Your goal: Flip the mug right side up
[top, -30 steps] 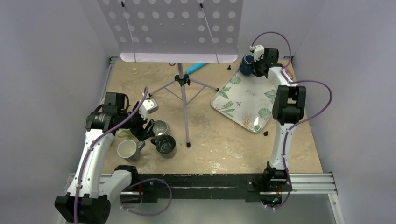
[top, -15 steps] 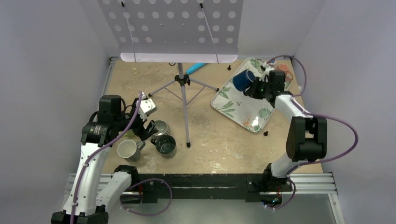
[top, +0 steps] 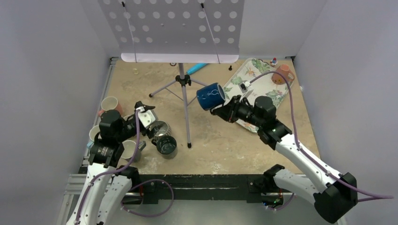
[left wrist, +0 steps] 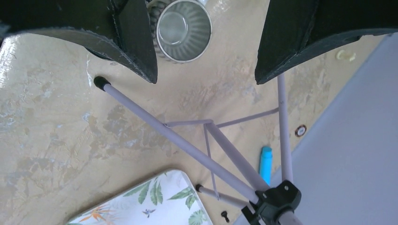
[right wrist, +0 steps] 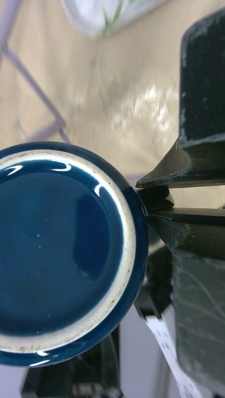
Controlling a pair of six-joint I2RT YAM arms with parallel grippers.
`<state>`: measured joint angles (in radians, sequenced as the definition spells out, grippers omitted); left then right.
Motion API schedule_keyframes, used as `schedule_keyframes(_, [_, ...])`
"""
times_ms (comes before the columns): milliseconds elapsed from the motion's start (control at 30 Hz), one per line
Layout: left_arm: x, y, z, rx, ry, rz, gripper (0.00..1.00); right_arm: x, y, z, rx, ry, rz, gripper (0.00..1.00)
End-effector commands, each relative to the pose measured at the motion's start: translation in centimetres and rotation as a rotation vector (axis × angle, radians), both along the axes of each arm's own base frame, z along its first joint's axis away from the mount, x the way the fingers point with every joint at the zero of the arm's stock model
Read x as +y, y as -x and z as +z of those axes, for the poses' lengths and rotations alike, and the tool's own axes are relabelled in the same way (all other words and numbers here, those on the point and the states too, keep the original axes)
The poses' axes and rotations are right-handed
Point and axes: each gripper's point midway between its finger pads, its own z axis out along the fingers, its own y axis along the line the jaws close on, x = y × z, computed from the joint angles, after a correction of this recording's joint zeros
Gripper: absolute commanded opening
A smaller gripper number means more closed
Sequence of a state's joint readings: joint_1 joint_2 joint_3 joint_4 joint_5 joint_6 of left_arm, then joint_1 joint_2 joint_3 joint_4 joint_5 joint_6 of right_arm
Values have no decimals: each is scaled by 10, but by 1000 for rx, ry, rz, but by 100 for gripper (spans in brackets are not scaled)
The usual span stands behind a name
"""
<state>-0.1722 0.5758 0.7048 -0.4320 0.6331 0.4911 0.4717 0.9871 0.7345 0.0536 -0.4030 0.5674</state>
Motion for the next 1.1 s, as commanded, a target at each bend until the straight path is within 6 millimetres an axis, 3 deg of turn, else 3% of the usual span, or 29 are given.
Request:
schedule_keyframes(0, [-21, 2, 48, -198, 80, -127, 78, 36, 33, 60, -69, -243, 57, 0])
schedule_keyframes(267, [-35, 27, 78, -192, 153, -235, 78, 115, 81, 82, -47, -317, 286, 0])
schedule_keyframes(367, [-37, 30, 79, -175, 164, -247, 78, 137, 93, 90, -51, -333, 352, 0])
schedule_keyframes(533, [-28, 16, 66, -173, 113, -178, 74, 164, 117, 103, -56, -364, 458, 0])
schedule_keyframes(700, [-31, 16, 67, -156, 138, -185, 68, 187, 127, 87, -19, -332, 539, 0])
schedule_keyframes(767, [-32, 17, 74, -140, 176, -180, 55, 191, 126, 81, -7, -323, 544, 0])
schedule_keyframes(900, [-34, 20, 83, -60, 241, -163, 7, 194, 124, 76, -10, -302, 544, 0])
schedule_keyframes(933, [-33, 20, 83, -29, 255, -148, 0, 193, 122, 75, -16, -288, 532, 0])
schedule_keyframes(1000, [-28, 17, 77, 50, 266, -82, 0, 192, 117, 71, -25, -251, 501, 6])
schedule_keyframes(1067, [-19, 13, 68, 116, 246, -6, 0, 188, 110, 67, -36, -219, 457, 27])
